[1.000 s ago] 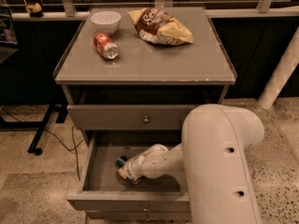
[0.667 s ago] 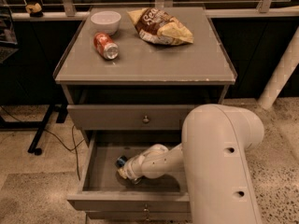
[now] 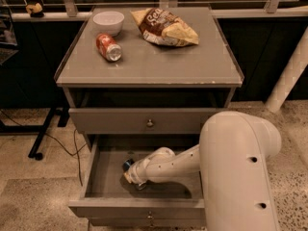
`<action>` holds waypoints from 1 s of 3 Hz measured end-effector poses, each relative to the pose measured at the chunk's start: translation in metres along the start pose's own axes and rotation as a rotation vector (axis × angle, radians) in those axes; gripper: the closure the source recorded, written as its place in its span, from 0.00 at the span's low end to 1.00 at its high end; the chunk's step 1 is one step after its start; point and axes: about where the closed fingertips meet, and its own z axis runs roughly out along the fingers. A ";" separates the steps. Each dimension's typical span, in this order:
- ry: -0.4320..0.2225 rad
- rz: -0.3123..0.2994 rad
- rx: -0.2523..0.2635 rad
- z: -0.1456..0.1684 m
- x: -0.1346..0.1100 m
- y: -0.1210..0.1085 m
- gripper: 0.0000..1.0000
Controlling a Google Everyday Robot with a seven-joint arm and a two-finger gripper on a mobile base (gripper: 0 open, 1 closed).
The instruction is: Pick redbull can from middle drawer and place on counter
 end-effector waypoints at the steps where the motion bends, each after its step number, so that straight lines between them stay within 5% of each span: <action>1: -0.018 -0.010 -0.016 -0.004 -0.005 0.010 1.00; 3: -0.045 -0.021 -0.037 -0.016 -0.016 0.025 1.00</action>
Offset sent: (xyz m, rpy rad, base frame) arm -0.0025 0.0062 0.0413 0.0713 -0.0255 0.0380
